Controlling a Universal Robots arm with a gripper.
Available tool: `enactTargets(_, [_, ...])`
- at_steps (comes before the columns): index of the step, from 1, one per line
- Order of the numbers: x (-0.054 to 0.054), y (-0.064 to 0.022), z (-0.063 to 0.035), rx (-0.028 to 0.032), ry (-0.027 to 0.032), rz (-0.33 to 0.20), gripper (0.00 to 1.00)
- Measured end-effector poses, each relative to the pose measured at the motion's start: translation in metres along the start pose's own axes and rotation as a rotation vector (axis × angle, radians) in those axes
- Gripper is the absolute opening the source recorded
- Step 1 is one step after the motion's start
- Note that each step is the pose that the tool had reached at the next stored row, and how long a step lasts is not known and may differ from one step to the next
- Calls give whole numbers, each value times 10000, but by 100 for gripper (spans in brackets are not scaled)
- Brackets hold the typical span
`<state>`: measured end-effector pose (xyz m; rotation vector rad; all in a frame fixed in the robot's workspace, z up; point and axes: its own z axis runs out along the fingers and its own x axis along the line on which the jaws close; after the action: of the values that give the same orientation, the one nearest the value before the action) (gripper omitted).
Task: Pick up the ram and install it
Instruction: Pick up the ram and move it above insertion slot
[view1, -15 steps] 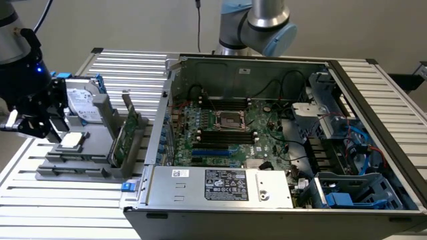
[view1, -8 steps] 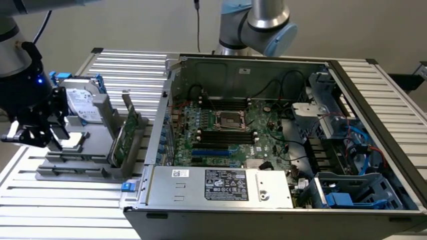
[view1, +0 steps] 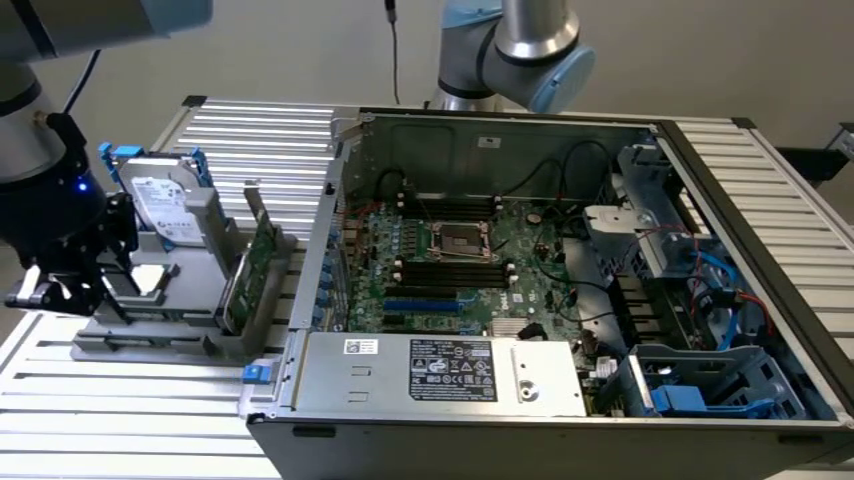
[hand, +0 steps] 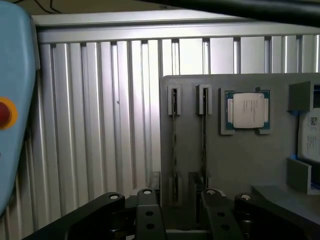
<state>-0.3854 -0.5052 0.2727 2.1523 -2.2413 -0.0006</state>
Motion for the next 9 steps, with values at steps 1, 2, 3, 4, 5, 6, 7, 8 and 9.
enactTargets(1, [13,-1,18,0,0,-4,36])
enactTargets(2, [25,-1,36,0,0,-8,36])
enactTargets(3, [36,-2,55,0,1,-12,36])
enactTargets(4, [44,-2,73,0,1,-18,36])
enactTargets(5, [49,-3,91,1,0,-24,36])
enactTargets(6, [52,-2,110,-1,1,-32,36])
enactTargets(7, [54,-2,128,-1,1,-45,36])
enactTargets(8, [54,-2,146,0,-1,-60,36])
enactTargets(9, [54,-4,165,2,-2,-73,36])
